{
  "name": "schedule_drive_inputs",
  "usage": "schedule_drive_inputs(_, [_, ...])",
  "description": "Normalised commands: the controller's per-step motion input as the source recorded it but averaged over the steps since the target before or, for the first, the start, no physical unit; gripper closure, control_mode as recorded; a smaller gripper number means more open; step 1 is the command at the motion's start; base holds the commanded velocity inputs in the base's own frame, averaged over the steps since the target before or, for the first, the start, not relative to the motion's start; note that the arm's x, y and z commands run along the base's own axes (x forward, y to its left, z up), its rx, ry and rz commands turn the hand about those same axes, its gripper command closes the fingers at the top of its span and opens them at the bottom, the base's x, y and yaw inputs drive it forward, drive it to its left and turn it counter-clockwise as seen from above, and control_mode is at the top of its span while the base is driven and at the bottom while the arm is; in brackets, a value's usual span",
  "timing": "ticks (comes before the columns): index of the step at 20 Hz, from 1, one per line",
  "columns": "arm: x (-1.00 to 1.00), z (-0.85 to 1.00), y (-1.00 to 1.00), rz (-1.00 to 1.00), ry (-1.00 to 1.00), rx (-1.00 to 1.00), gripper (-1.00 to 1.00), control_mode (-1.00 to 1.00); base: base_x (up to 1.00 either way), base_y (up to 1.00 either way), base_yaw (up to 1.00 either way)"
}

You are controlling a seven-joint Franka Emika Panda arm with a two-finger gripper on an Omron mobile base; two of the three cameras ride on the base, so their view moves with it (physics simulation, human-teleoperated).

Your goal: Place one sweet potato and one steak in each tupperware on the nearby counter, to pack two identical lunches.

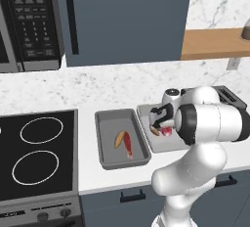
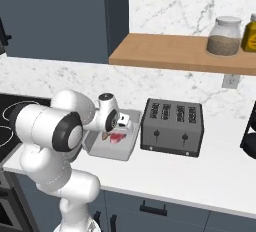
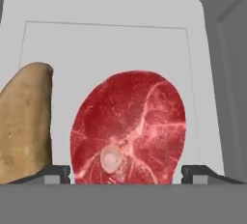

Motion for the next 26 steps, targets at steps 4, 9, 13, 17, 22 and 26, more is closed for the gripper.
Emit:
schedule_drive_inputs(4, [-0.16,0.34,0.00,0.00,-0.17,0.00,-1.00,-1.00,0.00,0.00,0.00])
schedule_drive_inputs(9, [-0.39,0.49,0.00,0.00,-0.17,0.00,-1.00,-1.00,0.00,0.00,0.00])
schedule_drive_inputs(13, [-0.78,0.68,0.00,0.00,-0.15,0.00,-1.00,-1.00,0.00,0.00,0.00])
schedule_drive_inputs(17, [-0.92,0.71,0.00,0.00,-0.15,0.00,-1.00,-1.00,0.00,0.00,0.00])
schedule_drive_inputs(22, [-0.97,0.95,0.00,0.00,-0.13,0.00,-1.00,-1.00,0.00,0.00,0.00])
schedule_drive_inputs(26, [-0.99,1.00,0.04,0.00,-0.05,0.00,-1.00,-1.00,0.00,0.00,0.00])
